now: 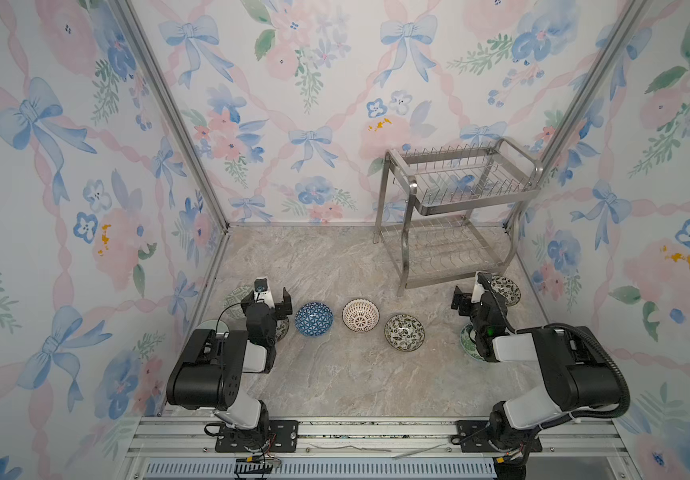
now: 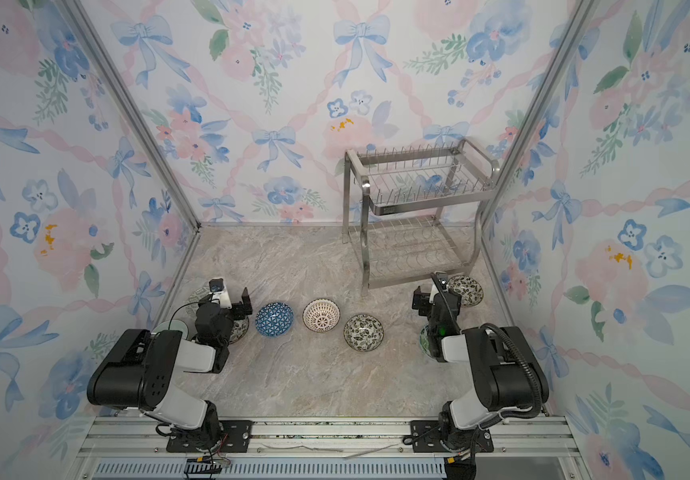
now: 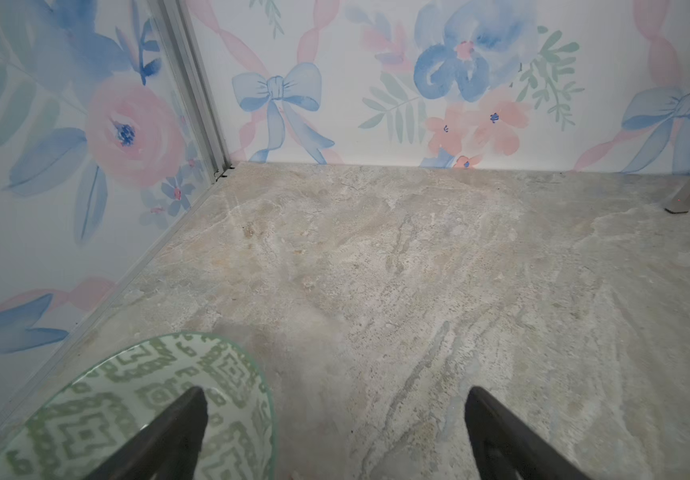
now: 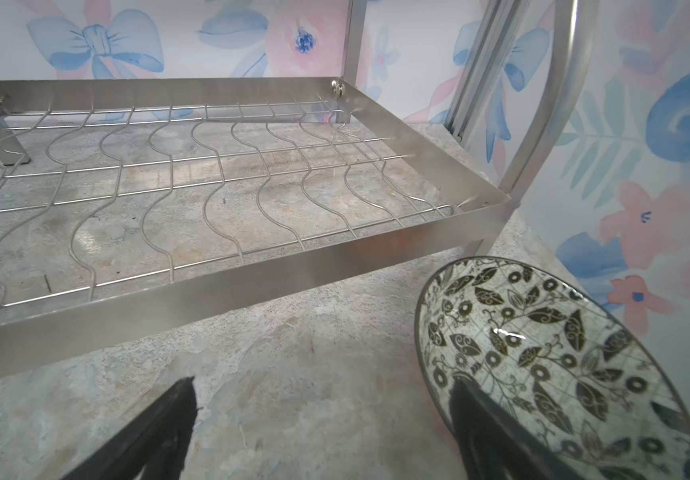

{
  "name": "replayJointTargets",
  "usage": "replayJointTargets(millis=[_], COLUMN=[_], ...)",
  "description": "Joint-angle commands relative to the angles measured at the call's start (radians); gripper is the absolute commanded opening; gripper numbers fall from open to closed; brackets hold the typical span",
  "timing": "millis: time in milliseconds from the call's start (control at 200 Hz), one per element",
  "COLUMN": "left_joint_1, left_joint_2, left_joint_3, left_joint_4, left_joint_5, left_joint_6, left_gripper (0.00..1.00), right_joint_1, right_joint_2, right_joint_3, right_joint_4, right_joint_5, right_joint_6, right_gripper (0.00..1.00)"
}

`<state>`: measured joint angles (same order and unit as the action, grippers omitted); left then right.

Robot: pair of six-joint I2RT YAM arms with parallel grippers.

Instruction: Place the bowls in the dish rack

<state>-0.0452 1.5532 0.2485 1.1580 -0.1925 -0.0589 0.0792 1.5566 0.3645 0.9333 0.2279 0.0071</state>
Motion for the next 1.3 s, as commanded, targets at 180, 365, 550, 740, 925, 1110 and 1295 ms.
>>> replayJointTargets(millis=[180,365,550,740,925,1110,1295], left_joint_1=[-0.001,0.000,-0.001,-0.001,0.001,0.008,-0.005], left_joint_2=[-0.005,-0.004,-0.005,-0.005,-0.006,-0.010,-0.050], left_joint_3=[-0.005,-0.004,-0.004,-0.004,-0.004,-0.006,0.025], left_joint_4=[0.013,0.013,0.012,0.013,0.012,0.011,-0.055], left_joint_5=[0.009,0.009,0.009,0.009,0.010,0.025,-0.031], left_joint_6=[0.013,0.013,0.014,0.013,0.014,0.009,0.019], left_gripper=[0.98,0.98,0.98,0.98,0.98,0.98,0.98], right_joint_1=[-0.008,-0.008,-0.007,-0.013,-0.012,-0.012,0.017], right_joint_2=[-0.006,-0.006,-0.006,-0.006,-0.006,-0.006,-0.037], right_joint_3=[0.014,0.014,0.016,0.016,0.016,0.016,0.035], right_joint_4=[-0.001,0.000,-0.002,-0.004,-0.004,-0.004,-0.058], right_joint_5=[0.005,0.004,0.005,-0.005,-0.004,-0.005,0.042], right_joint_6=[0.004,0.005,0.004,0.006,0.006,0.006,-0.014], right_gripper=[0.97,0.97,0.96,0.96,0.96,0.97,0.96])
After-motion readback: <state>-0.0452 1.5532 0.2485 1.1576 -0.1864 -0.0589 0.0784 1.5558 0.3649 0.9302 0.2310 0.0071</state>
